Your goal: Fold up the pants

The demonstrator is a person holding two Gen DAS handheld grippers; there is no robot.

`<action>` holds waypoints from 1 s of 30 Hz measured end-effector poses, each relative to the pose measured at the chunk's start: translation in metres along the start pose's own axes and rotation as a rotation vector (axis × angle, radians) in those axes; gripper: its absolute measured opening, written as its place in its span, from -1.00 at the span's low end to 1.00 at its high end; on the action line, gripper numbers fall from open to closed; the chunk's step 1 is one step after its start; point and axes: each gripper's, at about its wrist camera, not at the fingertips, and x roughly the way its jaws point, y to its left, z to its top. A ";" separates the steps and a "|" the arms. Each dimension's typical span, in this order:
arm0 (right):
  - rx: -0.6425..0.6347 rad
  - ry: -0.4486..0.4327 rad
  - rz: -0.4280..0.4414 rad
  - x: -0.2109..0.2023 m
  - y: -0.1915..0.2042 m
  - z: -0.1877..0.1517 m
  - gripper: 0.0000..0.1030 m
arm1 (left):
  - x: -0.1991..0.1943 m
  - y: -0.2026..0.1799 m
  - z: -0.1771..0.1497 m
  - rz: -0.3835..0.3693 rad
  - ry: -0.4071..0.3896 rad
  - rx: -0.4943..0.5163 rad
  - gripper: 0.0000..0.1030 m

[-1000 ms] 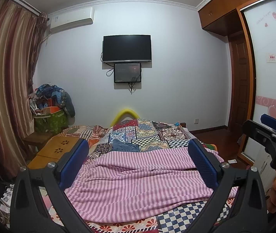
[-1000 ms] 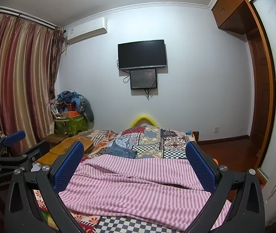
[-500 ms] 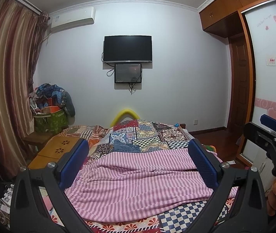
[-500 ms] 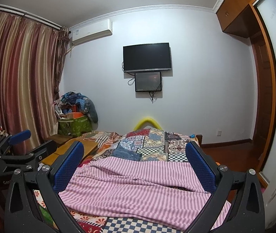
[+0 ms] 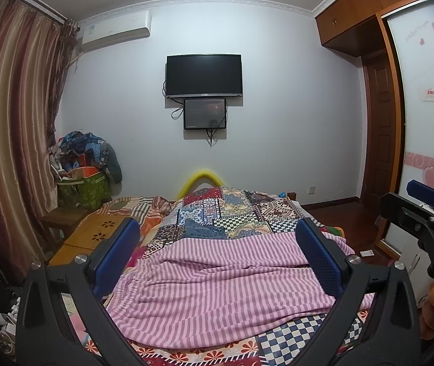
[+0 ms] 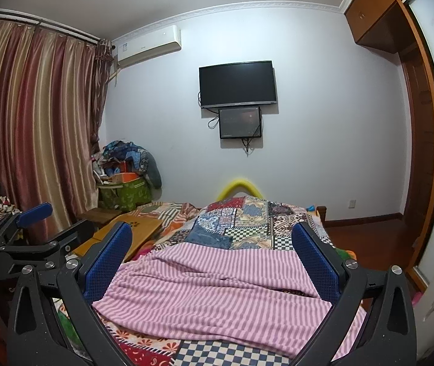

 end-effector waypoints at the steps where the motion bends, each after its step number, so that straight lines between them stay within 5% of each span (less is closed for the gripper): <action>1: -0.004 0.002 -0.002 0.000 0.002 0.002 1.00 | 0.001 0.000 0.000 0.002 0.004 0.003 1.00; 30: 0.015 0.053 0.016 0.007 0.004 0.010 1.00 | 0.010 0.007 0.010 -0.001 0.034 0.002 1.00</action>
